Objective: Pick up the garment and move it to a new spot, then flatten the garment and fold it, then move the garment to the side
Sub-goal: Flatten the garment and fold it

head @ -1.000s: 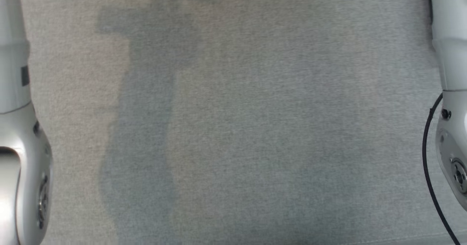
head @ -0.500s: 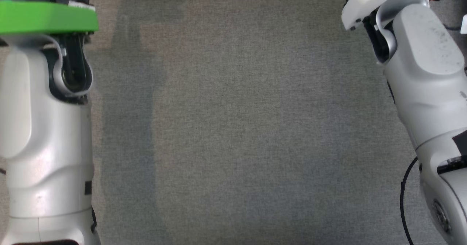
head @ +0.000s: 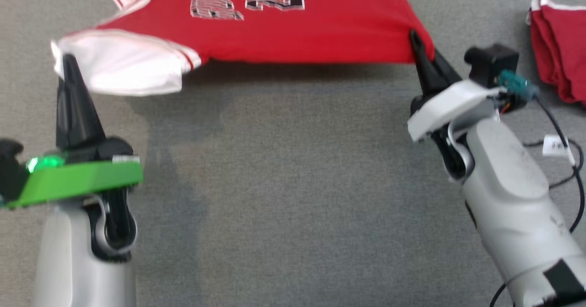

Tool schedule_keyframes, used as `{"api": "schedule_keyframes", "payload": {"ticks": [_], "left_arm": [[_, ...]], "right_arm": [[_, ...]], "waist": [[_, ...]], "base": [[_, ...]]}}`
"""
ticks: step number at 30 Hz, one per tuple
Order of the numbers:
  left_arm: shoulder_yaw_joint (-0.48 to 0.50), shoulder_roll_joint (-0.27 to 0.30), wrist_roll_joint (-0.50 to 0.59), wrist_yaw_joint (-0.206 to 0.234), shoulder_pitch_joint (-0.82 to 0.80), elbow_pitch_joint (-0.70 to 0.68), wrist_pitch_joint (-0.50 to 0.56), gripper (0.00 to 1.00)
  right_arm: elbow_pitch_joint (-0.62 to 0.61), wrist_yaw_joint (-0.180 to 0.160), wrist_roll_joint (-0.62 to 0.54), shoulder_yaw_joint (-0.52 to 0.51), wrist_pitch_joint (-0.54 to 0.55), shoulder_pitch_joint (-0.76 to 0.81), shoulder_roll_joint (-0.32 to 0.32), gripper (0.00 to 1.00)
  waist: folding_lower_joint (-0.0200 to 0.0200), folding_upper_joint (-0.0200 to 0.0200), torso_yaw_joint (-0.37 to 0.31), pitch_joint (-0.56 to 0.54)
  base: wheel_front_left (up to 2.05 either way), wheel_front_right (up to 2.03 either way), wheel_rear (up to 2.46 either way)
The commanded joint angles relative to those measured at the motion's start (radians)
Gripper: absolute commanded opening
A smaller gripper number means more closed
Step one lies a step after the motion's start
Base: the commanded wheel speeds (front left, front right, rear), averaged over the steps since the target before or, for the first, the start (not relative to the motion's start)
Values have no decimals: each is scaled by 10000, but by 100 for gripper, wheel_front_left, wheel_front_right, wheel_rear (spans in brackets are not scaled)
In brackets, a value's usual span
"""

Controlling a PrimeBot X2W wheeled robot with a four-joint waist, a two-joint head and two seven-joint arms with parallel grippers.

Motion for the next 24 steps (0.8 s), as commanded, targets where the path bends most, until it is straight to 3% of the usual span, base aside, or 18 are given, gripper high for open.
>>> {"api": "schedule_keyframes", "payload": {"ticks": [1,7,14,20,24], "left_arm": [[28,3,-70,-43,503,-253,-32,0],[-343,-4,-414,326,2293,-1298,-32,0],[-631,-1,-158,790,4094,-2423,-33,0],[-807,-4,-145,1198,5221,-3261,-31,0],[-965,9,-149,1335,5444,-3068,-6,0]], "right_arm": [[-320,-12,150,-113,-43,538,-11,0],[-2030,-12,-80,-840,-33,3081,117,0],[-4376,-12,-472,-1756,706,5990,455,0],[-6247,-12,-307,-1869,1463,7476,478,0],[-6628,-12,-307,-1989,1881,7822,481,0]], "waist": [[-1,-1,-47,-824],[-1,-1,96,-1820],[-1,-1,59,-2454],[-1,-1,19,-2400],[-1,-1,14,-2256]], "base": [[0,0,0],[0,0,0],[0,0,0],[0,0,0],[0,0,0]]}}
